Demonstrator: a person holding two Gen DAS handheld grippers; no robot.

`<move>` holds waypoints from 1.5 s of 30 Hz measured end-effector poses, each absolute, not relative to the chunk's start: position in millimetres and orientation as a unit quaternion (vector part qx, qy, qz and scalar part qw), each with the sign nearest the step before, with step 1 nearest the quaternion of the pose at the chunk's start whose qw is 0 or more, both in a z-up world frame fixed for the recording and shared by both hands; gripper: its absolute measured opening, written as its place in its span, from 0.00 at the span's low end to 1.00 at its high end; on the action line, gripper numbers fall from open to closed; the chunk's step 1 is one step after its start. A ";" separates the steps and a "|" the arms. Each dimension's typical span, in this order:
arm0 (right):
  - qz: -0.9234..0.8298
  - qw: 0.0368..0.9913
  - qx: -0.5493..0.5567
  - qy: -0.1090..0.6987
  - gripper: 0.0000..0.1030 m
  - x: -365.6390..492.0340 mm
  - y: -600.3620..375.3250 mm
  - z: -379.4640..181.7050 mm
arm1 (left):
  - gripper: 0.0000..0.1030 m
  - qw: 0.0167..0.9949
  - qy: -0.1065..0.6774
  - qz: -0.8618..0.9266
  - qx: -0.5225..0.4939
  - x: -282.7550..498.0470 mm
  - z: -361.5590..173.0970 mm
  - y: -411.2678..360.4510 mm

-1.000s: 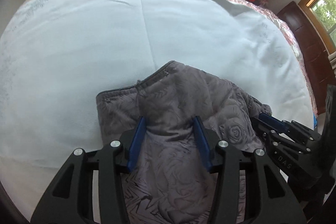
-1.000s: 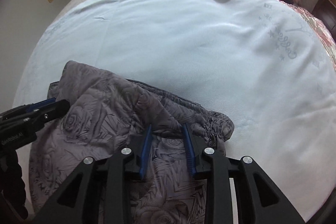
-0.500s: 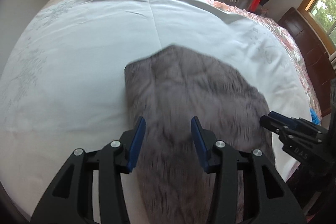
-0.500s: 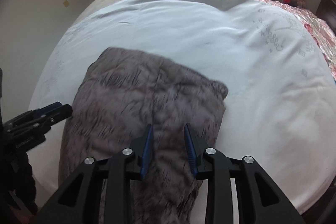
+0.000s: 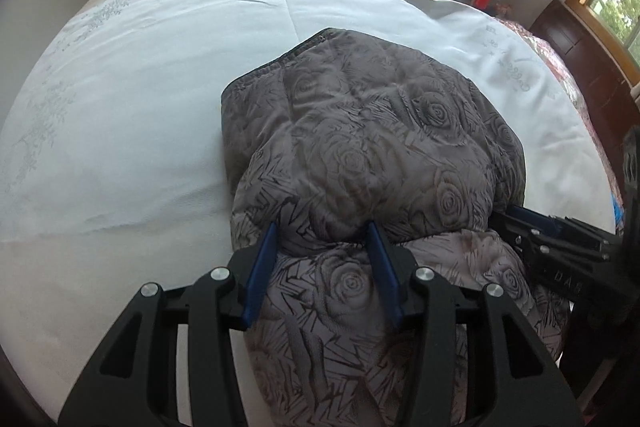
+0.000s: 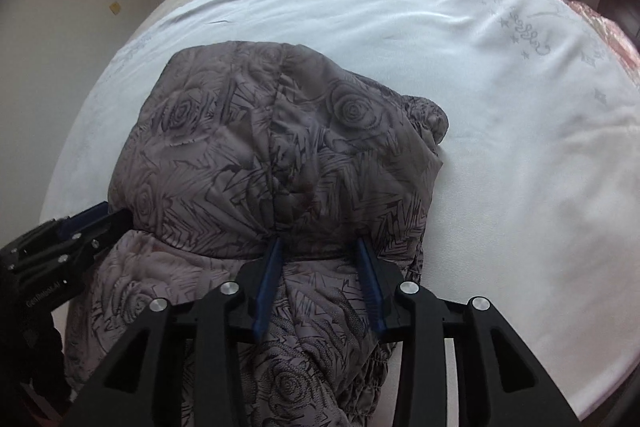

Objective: Fold large clothes

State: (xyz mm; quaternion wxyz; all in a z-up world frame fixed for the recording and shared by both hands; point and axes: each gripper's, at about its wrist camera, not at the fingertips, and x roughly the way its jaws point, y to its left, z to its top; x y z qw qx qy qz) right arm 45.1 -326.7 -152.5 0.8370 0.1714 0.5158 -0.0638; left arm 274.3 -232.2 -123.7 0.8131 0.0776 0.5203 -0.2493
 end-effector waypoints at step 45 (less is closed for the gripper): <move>0.068 0.778 0.276 0.560 0.91 8.4 -333.1 -158.5 | 0.75 0.734 0.605 -0.308 -0.025 249.6 -118.3 -151.6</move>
